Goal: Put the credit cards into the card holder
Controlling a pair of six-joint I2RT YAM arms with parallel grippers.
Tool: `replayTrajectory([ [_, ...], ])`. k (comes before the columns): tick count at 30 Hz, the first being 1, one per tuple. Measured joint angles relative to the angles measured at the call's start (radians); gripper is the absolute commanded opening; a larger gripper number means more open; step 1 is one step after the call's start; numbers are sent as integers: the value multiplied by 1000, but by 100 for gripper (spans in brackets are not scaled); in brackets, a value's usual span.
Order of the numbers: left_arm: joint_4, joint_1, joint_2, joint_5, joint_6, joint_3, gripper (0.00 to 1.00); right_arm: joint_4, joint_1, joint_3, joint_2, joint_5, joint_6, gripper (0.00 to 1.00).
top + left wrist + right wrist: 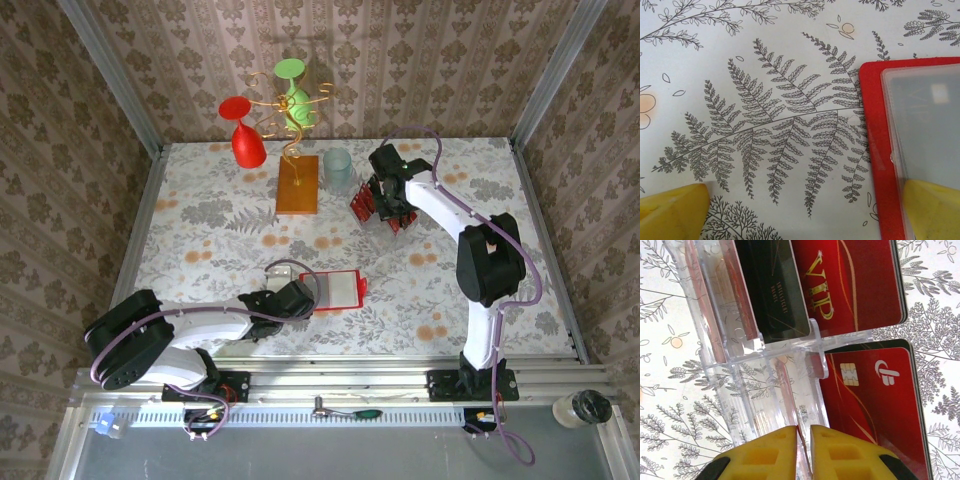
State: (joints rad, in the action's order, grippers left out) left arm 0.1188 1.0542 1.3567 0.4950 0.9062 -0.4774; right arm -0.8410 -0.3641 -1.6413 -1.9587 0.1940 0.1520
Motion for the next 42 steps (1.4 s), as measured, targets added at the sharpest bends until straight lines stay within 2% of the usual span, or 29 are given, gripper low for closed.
replayTrajectory([
  [9,0,0,0,0,0,0,100,0,1,0,6,-30,-16,0],
  [19,1,6,-4,3,7,0,100,-3,1,-2,82,-80,-29,0],
  [26,2,6,-30,11,9,0,100,16,-25,15,207,-199,9,0],
  [32,10,6,-31,19,19,6,100,125,-142,203,306,-337,106,0],
  [36,22,6,-31,24,23,11,100,220,-226,355,308,-421,192,0],
  [42,32,6,-31,29,29,13,100,374,-293,497,307,-493,314,0],
])
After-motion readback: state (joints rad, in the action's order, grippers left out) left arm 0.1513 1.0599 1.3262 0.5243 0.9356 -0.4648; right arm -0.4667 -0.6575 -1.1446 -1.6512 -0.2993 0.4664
